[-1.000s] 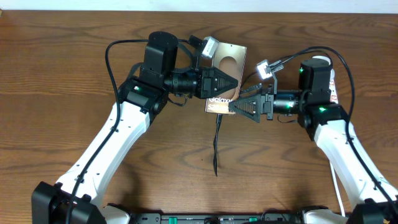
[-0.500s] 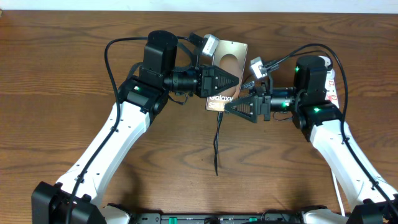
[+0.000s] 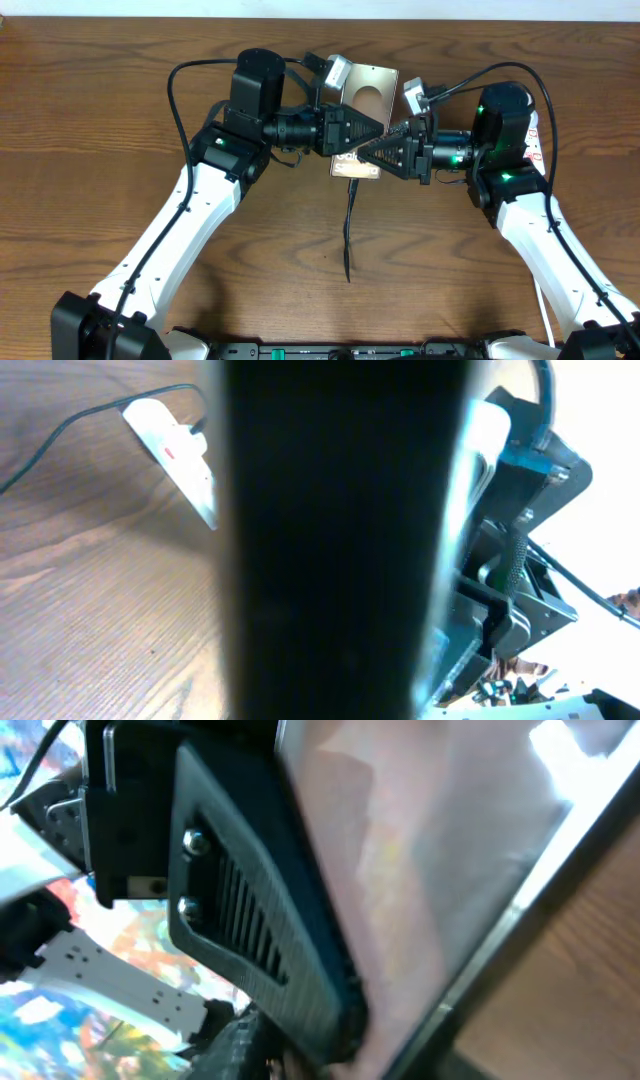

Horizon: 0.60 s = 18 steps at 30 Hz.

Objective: Plug charger to phone and switch on socket

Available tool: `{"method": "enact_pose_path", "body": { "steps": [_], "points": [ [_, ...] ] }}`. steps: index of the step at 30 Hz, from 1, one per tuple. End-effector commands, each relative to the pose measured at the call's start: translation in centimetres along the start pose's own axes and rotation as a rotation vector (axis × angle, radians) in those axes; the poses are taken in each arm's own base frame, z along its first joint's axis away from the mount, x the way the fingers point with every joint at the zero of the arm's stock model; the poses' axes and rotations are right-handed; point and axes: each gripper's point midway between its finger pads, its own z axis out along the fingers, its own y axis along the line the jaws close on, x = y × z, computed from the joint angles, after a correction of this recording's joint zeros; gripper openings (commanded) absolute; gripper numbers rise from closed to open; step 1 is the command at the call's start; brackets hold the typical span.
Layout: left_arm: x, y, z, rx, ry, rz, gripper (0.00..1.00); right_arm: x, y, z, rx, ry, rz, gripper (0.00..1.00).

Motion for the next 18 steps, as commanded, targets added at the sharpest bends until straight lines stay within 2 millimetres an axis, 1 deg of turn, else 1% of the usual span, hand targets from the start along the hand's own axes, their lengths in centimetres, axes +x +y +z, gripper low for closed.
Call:
{"method": "enact_pose_path", "body": {
  "steps": [1,2,3,6,7,9,10,11,14,15,18],
  "points": [
    [-0.3,-1.5,-0.3,0.039,0.000,0.049,0.13,-0.6,0.0,0.2,0.020,-0.011,-0.003,0.17],
    [-0.4,-1.4,-0.3,0.034,-0.004,0.049,0.13,-0.6,0.0,0.2,0.019,-0.010,-0.002,0.14],
    [-0.5,-1.3,-0.3,0.024,-0.010,0.048,0.13,-0.6,0.0,0.2,0.019,-0.010,-0.002,0.13],
    [-0.8,-0.9,-0.3,0.002,-0.026,0.051,0.13,-0.6,0.0,0.2,0.020,-0.010,-0.002,0.03],
    [-0.9,-0.9,-0.3,-0.001,-0.030,0.053,0.13,-0.6,0.0,0.2,0.021,-0.011,-0.002,0.01],
    [-1.1,-0.7,-0.3,-0.010,-0.039,0.058,0.30,-0.6,-0.2,0.2,0.034,-0.016,-0.001,0.01],
    [-1.2,-0.6,-0.3,-0.021,-0.047,0.059,0.40,-0.7,-0.3,0.2,0.042,-0.019,0.001,0.01],
    [-1.6,-0.4,-0.4,-0.032,-0.062,0.067,0.53,-0.7,-0.5,0.2,0.051,-0.023,0.001,0.01],
    [-2.7,0.1,-0.9,-0.061,-0.107,0.089,0.75,-0.9,-0.8,0.2,0.069,-0.030,0.009,0.01],
    [-3.1,0.2,-1.2,-0.064,-0.120,0.097,0.79,-0.9,-0.8,0.2,0.070,-0.031,0.009,0.01],
    [-4.4,1.1,-2.7,-0.089,-0.168,0.107,0.84,-0.8,-1.7,0.2,0.115,-0.039,0.035,0.01]
  ]
}}
